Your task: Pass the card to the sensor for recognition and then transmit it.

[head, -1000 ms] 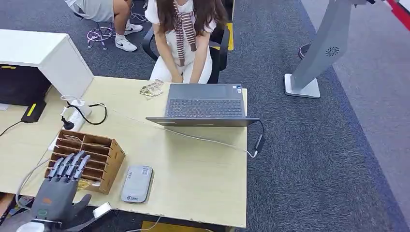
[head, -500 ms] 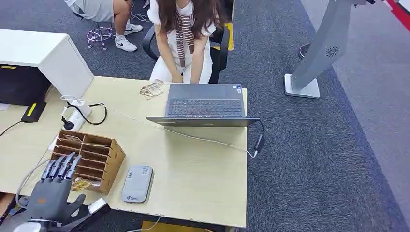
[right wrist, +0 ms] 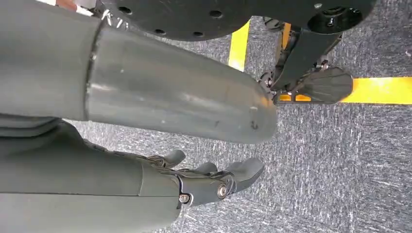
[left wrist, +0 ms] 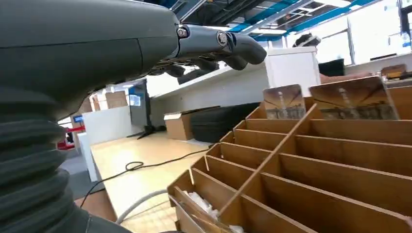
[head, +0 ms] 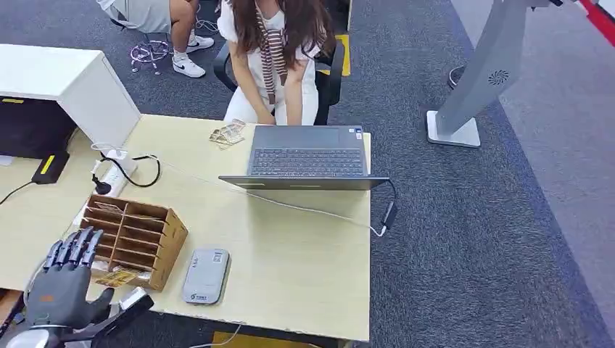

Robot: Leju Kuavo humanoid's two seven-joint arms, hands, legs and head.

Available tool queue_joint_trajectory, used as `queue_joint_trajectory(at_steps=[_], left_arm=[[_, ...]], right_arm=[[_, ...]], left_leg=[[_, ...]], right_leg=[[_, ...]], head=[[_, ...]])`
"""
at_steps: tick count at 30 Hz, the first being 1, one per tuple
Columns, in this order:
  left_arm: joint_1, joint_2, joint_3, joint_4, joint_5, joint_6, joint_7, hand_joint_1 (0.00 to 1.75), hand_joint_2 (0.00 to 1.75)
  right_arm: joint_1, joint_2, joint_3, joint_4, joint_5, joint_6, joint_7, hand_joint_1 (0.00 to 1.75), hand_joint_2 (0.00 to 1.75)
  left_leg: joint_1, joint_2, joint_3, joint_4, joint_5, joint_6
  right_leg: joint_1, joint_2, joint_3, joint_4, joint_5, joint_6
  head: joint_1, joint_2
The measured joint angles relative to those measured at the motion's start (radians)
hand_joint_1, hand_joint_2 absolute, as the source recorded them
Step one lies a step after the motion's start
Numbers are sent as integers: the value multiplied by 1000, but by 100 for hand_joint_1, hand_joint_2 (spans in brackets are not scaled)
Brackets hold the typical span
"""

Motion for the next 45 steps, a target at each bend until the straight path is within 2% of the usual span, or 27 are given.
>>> queue_joint_trajectory(at_steps=[12,28,41,42,43,45], left_arm=[[-20,-20,51,40,-8,-12,-32,0,175],[-35,-48,52,62,-31,-12,-61,0,175],[-37,-48,32,62,-33,-10,-62,0,175],[-37,-48,31,62,-33,-10,-62,35,175],[-37,-48,31,62,-33,-10,-62,175,175],[-37,-48,30,62,-30,-11,-62,175,175]], right_arm=[[0,0,0,0,14,8,0,0,0],[0,0,-1,0,19,10,0,0,0],[0,0,-9,0,30,10,0,0,0],[0,0,-9,0,31,10,0,0,0],[0,0,-9,0,30,10,0,0,0],[0,0,-10,0,31,12,0,0,0]], left_leg=[[0,0,0,0,0,0],[0,0,0,0,0,0],[0,0,0,0,0,0],[0,0,0,0,0,0],[0,0,0,0,0,0],[0,0,0,0,0,0]], right_leg=[[0,0,0,0,0,0],[0,0,0,0,0,0],[0,0,0,0,0,0],[0,0,0,0,0,0],[0,0,0,0,0,0],[0,0,0,0,0,0]], head=[[0,0],[0,0],[0,0],[0,0],[0,0],[0,0]])
